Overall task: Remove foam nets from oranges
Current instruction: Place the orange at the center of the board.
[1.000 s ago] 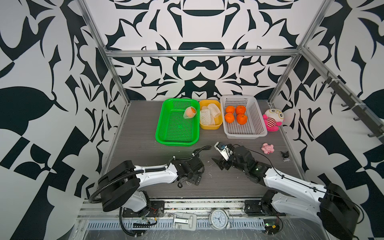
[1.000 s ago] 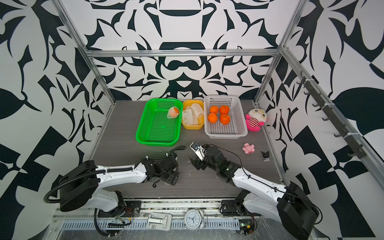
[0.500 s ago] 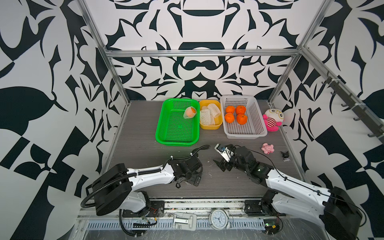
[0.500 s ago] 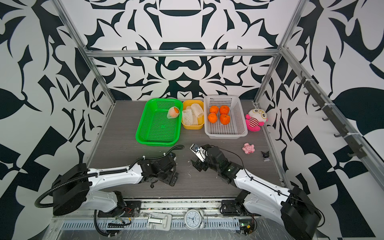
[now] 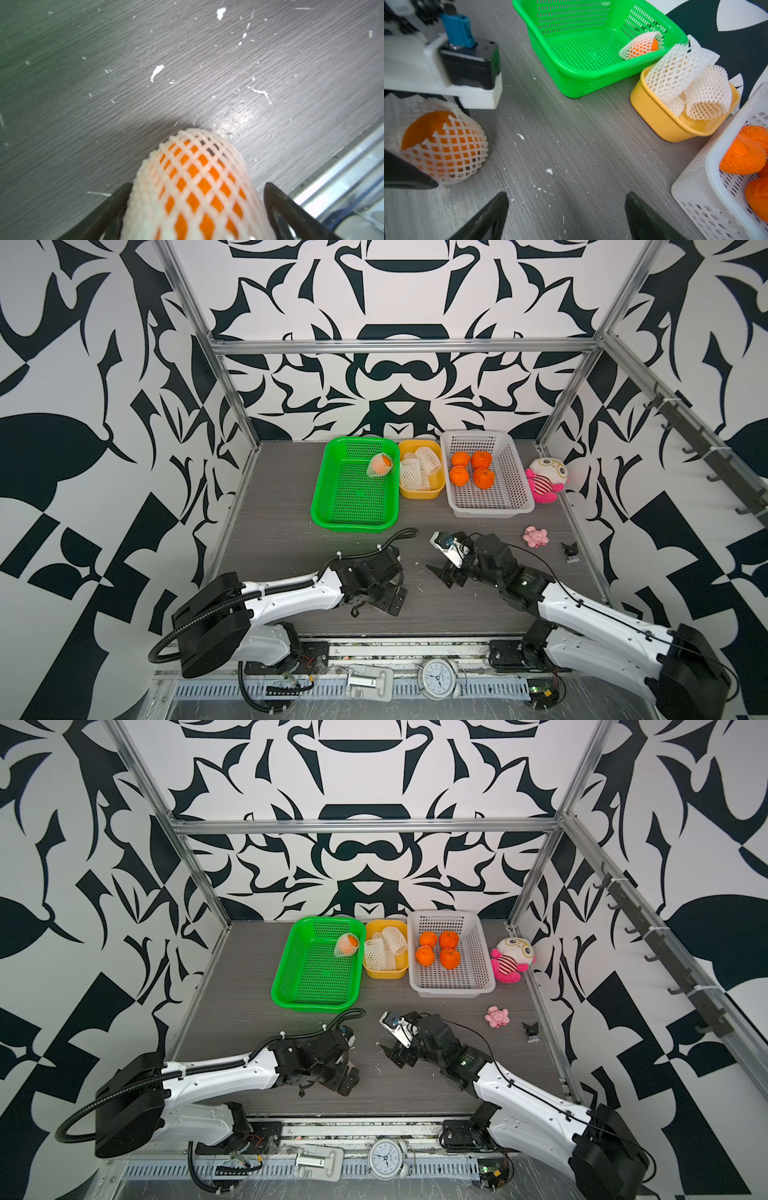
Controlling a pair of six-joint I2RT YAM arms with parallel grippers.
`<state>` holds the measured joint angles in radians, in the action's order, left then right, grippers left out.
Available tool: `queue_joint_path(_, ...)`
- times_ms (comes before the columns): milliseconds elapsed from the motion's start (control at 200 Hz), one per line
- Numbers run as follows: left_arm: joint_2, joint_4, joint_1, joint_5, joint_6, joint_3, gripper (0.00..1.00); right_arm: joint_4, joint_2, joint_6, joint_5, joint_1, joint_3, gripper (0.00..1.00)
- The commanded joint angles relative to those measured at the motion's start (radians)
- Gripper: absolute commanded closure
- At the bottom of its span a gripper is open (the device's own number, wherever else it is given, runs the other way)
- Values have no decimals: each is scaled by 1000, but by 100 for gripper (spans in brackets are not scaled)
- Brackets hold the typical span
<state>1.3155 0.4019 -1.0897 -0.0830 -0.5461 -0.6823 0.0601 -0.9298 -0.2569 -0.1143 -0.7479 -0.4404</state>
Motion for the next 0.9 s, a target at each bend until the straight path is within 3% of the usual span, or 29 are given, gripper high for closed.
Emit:
queue_joint_path(0,-34,28,-3,22,-3,4,1,11,33,25,-62,-4,14,9)
queue_joint_path(450,-125,55,35,22,-1,-27,1,106,25,32,-304,-4,43,9)
queue_joint_path(580,-146,14,61,44,-9,-16,1,319,9,66,-437,-28,121,9)
queue_joint_path(895,-156,-47,108,120,-24,4,1,346,-107,-34,-442,-87,125,6)
